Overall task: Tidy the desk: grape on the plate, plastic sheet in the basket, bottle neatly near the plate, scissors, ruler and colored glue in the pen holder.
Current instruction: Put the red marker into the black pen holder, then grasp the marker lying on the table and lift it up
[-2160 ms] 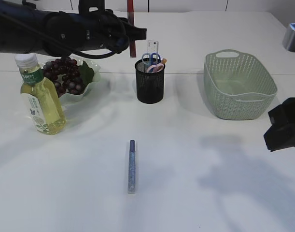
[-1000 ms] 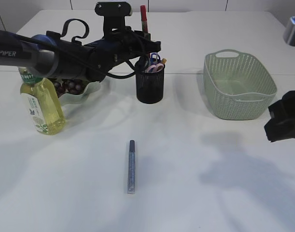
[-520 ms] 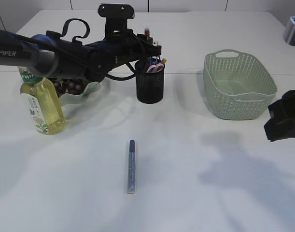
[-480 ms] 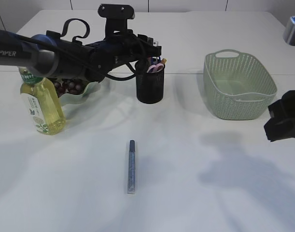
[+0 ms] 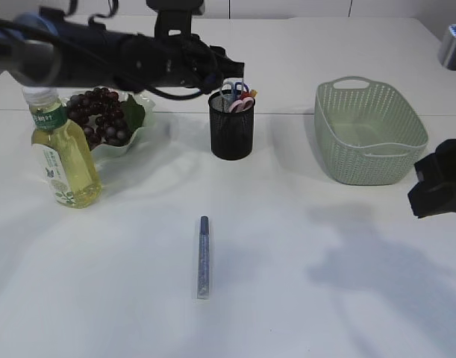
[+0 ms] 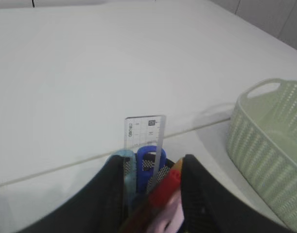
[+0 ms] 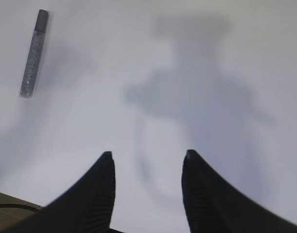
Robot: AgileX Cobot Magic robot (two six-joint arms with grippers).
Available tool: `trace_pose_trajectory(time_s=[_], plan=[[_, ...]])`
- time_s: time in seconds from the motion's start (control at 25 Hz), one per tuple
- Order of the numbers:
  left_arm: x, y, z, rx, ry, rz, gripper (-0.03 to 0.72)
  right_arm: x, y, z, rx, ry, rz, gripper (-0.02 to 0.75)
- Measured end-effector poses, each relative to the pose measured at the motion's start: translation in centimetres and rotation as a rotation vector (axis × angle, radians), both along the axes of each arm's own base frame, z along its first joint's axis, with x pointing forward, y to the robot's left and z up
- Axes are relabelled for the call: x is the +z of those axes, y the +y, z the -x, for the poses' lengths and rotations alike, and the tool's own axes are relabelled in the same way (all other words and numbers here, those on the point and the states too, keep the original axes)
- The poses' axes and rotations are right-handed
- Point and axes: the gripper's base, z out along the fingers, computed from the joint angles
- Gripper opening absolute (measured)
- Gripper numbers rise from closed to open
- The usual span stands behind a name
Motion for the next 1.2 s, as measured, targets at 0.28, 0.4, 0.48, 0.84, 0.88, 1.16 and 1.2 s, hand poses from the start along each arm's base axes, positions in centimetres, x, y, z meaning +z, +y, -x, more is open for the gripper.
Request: trace_pose_trajectory(time_s=[0.28,0.4,0.48,0.84,0.88,1.16,1.2], plan=[[6.1,1.7,5.2,-0.005,0.413,-0.069,0.295,0.0,0.0,0.0,0.0,0.0,0.0,0.363],[5.7,1.9,7.3,0.043,0.636,-0.112,0.295,0.0,0.0,0.1,0.0,0.006,0.003,0.363],[5.0,1.9,8.6,0.091,0.761,-0.175,0.295,-0.1,-0.1,0.2,0.0,0.026,0.011,0.363],[1.1,-0.3,11.6,0.236,1.022,-0.329,0.296,-0.7,-0.5,1.4,0.003,0.171,0.067,0.363],[0.3,-0.7,11.8,0.235,1.05,-0.335,0.296,-0.7,-0.6,1.6,0.003,0.19,0.075,0.363],[-2.1,-2.1,12.5,0.247,1.158,-0.315,0.301,-0.8,-0.4,2.1,0.005,0.252,0.052,0.363],[-2.1,-2.0,12.4,0.262,1.152,-0.317,0.302,-0.8,-0.4,2.2,0.005,0.254,0.047,0.363]])
